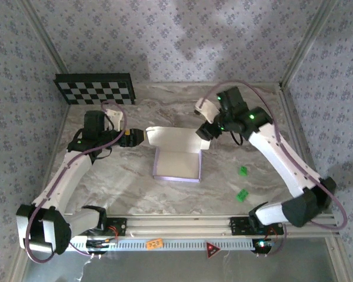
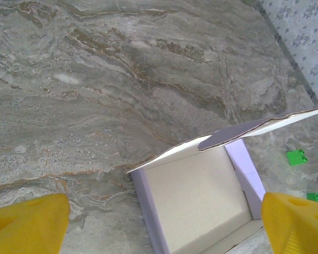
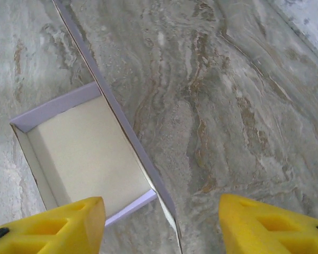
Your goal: Fold the paper box
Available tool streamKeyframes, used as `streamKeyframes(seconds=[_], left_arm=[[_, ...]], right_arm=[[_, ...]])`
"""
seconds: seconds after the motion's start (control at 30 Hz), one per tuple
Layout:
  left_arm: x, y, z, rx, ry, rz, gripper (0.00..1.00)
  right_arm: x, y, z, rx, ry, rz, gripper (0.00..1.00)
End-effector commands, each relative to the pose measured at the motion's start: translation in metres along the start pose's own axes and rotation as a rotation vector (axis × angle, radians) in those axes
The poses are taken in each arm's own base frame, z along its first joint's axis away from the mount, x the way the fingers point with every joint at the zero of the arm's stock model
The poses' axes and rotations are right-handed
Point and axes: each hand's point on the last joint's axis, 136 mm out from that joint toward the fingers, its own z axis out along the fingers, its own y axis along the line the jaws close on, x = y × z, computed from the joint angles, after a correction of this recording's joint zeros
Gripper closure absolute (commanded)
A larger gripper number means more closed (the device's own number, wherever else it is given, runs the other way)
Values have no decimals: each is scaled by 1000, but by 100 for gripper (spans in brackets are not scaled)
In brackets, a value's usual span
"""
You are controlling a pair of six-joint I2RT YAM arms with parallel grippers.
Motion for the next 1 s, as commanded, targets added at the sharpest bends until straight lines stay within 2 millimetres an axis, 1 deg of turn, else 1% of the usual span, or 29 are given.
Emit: streamKeyframes(seconds=[0.0, 0.07, 0.13, 0.2, 0.27, 0.37, 0.43, 0.53, 0.6, 0.7, 0.83, 0.97], left_arm=[[-3, -4, 8, 34, -28, 61, 9], [-2, -7, 12, 53, -49, 83, 9], [1, -7, 17, 62, -68, 103, 10], [4, -9, 21, 74, -81, 122, 10], [9, -9, 28, 76, -88, 144, 10], [18, 1, 41, 33, -69, 148, 11], [22, 6, 48, 25, -48, 135, 12], [24, 8, 57, 36, -37, 133, 14], [24, 8, 62, 48, -31, 137, 16], [18, 4, 66, 71, -29, 146, 18], [7, -4, 66, 91, -24, 171, 24], [5, -11, 63, 93, -21, 209, 28]], right_arm=[[-10, -8, -8, 13, -199, 135, 37], [11, -8, -9, 22, -227, 171, 35], [26, -12, -11, 53, -255, 209, 32], [35, -16, -12, 60, -301, 258, 30], [44, -22, -10, 54, -345, 299, 30], [59, -29, 4, 72, -349, 318, 31], [66, -28, 12, 68, -335, 290, 31], [77, -27, 25, 88, -286, 243, 33], [79, -27, 31, 81, -286, 246, 33], [77, -28, 39, 55, -302, 259, 35], [70, -25, 46, 6, -317, 252, 38], [64, -20, 50, -45, -324, 237, 43]])
